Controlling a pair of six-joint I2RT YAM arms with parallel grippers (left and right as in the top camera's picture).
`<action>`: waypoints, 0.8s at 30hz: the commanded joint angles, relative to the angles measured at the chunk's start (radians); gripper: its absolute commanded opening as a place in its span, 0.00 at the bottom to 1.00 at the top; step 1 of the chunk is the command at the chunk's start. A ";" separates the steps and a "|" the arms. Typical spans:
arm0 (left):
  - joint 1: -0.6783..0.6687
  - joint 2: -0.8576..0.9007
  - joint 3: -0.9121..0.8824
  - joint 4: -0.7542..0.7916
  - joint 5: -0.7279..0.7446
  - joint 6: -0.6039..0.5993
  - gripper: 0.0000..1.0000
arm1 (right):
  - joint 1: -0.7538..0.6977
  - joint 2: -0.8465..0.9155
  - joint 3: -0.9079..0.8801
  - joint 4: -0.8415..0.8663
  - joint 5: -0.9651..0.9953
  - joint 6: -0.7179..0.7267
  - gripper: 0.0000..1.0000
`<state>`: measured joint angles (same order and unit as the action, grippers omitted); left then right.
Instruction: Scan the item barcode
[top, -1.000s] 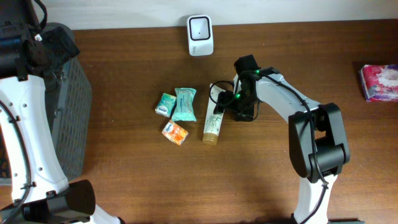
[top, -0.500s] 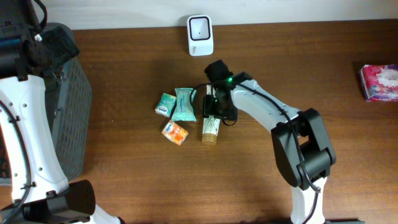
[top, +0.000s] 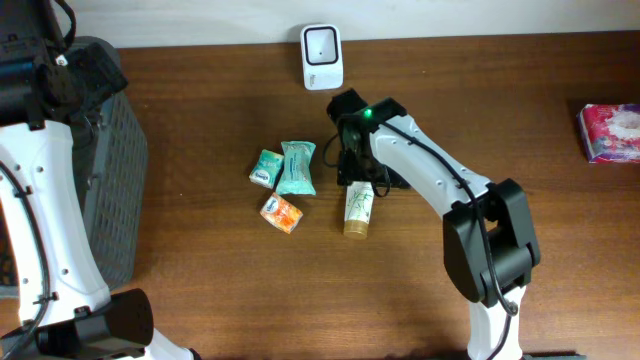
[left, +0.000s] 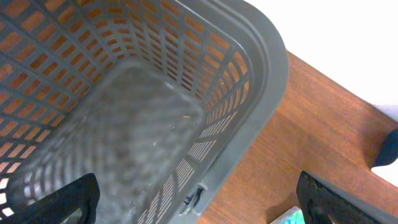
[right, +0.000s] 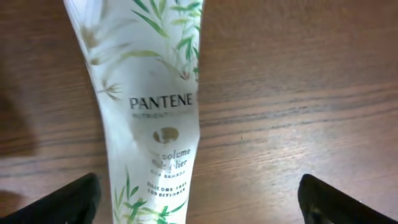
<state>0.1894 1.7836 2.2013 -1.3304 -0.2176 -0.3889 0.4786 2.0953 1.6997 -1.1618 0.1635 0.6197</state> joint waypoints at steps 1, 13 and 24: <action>0.003 -0.016 0.010 0.002 -0.008 -0.006 0.99 | 0.000 -0.023 0.018 0.039 -0.119 -0.081 0.97; 0.003 -0.016 0.010 0.002 -0.008 -0.006 0.99 | 0.114 0.038 0.004 0.119 0.118 0.044 0.92; 0.003 -0.016 0.010 0.002 -0.008 -0.006 0.99 | -0.079 0.038 0.004 0.103 -0.225 -0.146 0.92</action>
<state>0.1894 1.7836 2.2013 -1.3304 -0.2180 -0.3889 0.4500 2.1197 1.7008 -1.0908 0.1654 0.6178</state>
